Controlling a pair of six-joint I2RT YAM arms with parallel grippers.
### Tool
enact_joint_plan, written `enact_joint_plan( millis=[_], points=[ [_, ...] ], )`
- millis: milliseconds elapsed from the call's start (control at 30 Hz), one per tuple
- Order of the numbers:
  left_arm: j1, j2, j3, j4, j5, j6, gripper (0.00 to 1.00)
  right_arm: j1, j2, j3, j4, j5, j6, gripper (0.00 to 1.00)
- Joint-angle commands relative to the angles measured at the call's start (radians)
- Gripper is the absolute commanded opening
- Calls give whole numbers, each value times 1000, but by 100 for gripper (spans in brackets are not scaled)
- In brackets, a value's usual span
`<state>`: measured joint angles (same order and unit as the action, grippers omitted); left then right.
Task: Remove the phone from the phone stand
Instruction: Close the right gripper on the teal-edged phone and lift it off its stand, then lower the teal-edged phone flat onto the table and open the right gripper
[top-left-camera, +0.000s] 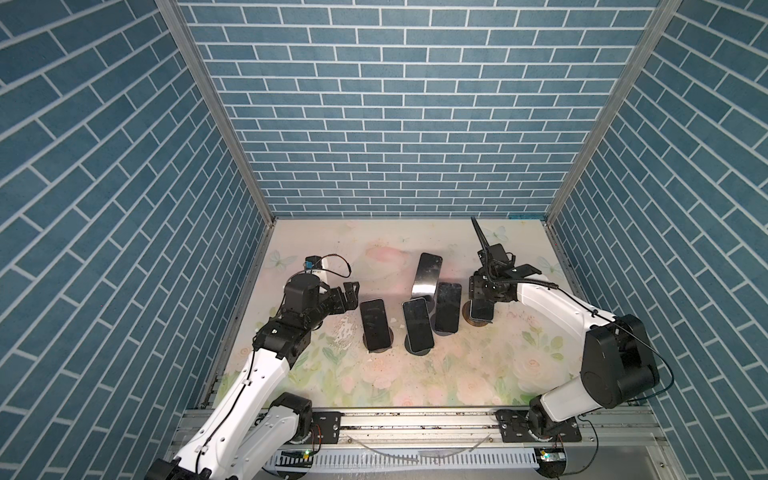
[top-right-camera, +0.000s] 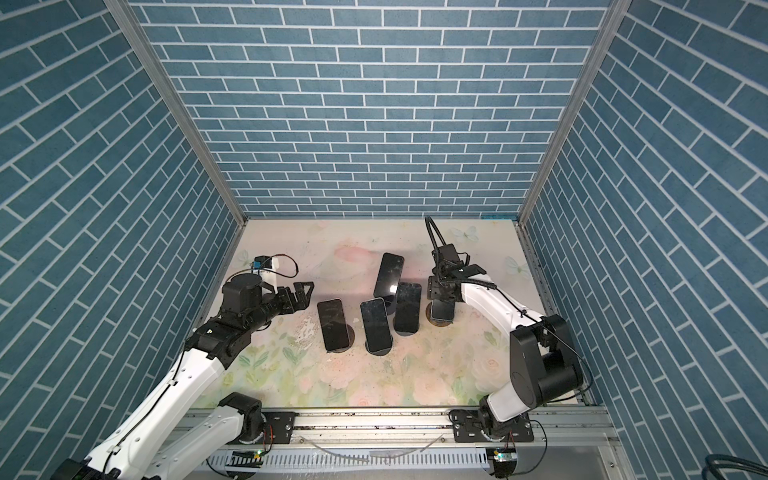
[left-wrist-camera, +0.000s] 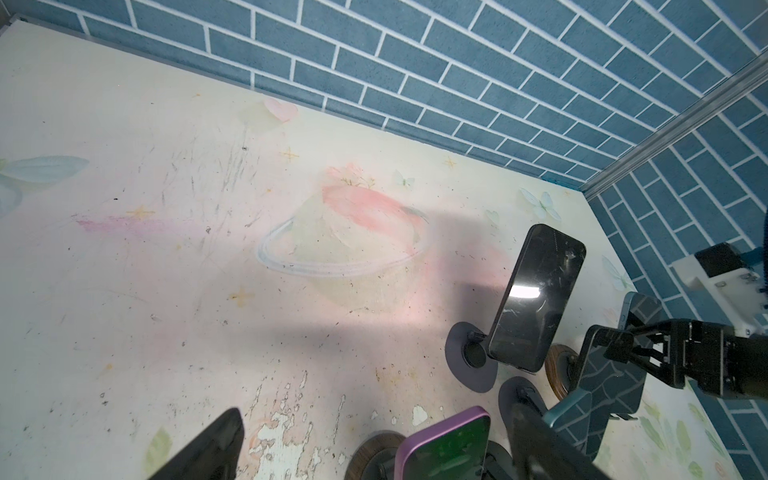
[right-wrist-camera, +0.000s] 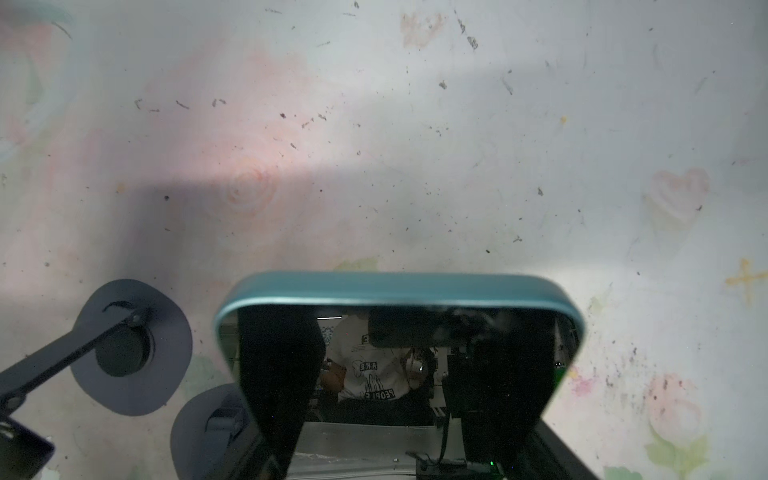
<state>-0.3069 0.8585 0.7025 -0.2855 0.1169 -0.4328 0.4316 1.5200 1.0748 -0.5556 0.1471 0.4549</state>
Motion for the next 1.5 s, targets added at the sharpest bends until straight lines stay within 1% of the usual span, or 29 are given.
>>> enact_joint_plan(
  millis=[0, 100, 200, 333, 467, 633, 733, 933, 1067, 1200, 1467],
  points=[
    [-11, 7, 31, 3, -7, 16, 100, 6, -77, 88, -12, 26, -18, 42],
    [-20, 15, 39, -3, 0, 33, 100, 4, -112, 107, -28, 63, -33, 42],
    [-40, 22, 50, -17, -14, 53, 100, 1, -134, 128, -51, 133, -53, 42],
    [-58, 24, 52, -18, -22, 62, 100, -29, -139, 139, -84, 195, -76, 42],
    [-60, 22, 48, -25, -26, 66, 100, -98, -141, 117, -97, 185, -69, 42],
    [-61, 15, 51, -44, -37, 69, 100, -218, -146, 37, -73, 143, -55, 42],
    [-61, 15, 48, -47, -42, 69, 100, -258, -131, -15, -45, 134, -60, 43],
    [-62, 17, 42, -40, -42, 65, 100, -277, -44, -66, 31, 112, -93, 46],
    [-62, 16, 43, -44, -42, 65, 100, -278, 23, -63, 72, 105, -127, 47],
    [-64, 11, 41, -49, -48, 64, 100, -280, 98, -28, 90, 88, -170, 49],
    [-66, -5, 38, -60, -63, 61, 100, -280, 255, 93, 73, 51, -264, 55]
  ],
)
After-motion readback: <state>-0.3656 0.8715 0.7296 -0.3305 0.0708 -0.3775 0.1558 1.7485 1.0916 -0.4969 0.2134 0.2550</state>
